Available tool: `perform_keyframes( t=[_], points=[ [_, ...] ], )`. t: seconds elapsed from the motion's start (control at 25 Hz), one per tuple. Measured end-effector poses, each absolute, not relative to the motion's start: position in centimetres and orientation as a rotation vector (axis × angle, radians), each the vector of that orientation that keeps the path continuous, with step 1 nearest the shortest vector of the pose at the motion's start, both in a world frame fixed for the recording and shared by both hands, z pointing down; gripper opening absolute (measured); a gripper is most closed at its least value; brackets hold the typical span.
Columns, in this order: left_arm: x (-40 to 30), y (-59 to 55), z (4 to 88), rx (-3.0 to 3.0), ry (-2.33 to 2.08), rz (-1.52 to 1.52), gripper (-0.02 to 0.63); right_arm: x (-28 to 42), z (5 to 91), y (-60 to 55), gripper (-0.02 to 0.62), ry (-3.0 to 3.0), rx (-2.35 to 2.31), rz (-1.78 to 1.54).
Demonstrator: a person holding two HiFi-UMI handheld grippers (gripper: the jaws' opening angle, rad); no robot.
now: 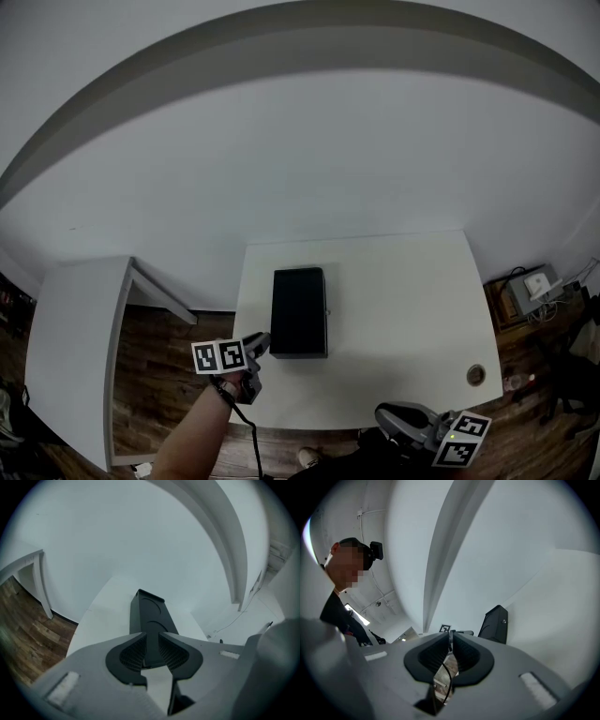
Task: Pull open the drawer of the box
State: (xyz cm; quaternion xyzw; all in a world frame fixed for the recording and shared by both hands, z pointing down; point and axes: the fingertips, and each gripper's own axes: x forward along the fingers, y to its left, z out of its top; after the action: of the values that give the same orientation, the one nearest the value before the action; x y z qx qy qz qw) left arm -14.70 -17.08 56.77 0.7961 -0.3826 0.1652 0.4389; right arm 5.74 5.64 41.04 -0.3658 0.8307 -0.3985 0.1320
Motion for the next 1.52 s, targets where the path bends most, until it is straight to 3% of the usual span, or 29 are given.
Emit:
perform_keyframes(
  t=[0.4,1.16,1.52],
  points=[
    [-14.1,-20.3,60.3,1.949,-1.03,0.619,0.087,8.6,42.0,4.5,0.031,2.383,-1.089,-1.207],
    [-13.4,-20.1,60.6,1.959,-0.975,0.661,0.064,8.1,43.9,0.4,0.031,2.438,-0.942,-1.299],
    [-13.4,-19.9,60.5,1.944,-1.003,0.608,0.063,5.6,47.6,-3.3,0.047,2.741,-0.82,-1.283]
  ],
)
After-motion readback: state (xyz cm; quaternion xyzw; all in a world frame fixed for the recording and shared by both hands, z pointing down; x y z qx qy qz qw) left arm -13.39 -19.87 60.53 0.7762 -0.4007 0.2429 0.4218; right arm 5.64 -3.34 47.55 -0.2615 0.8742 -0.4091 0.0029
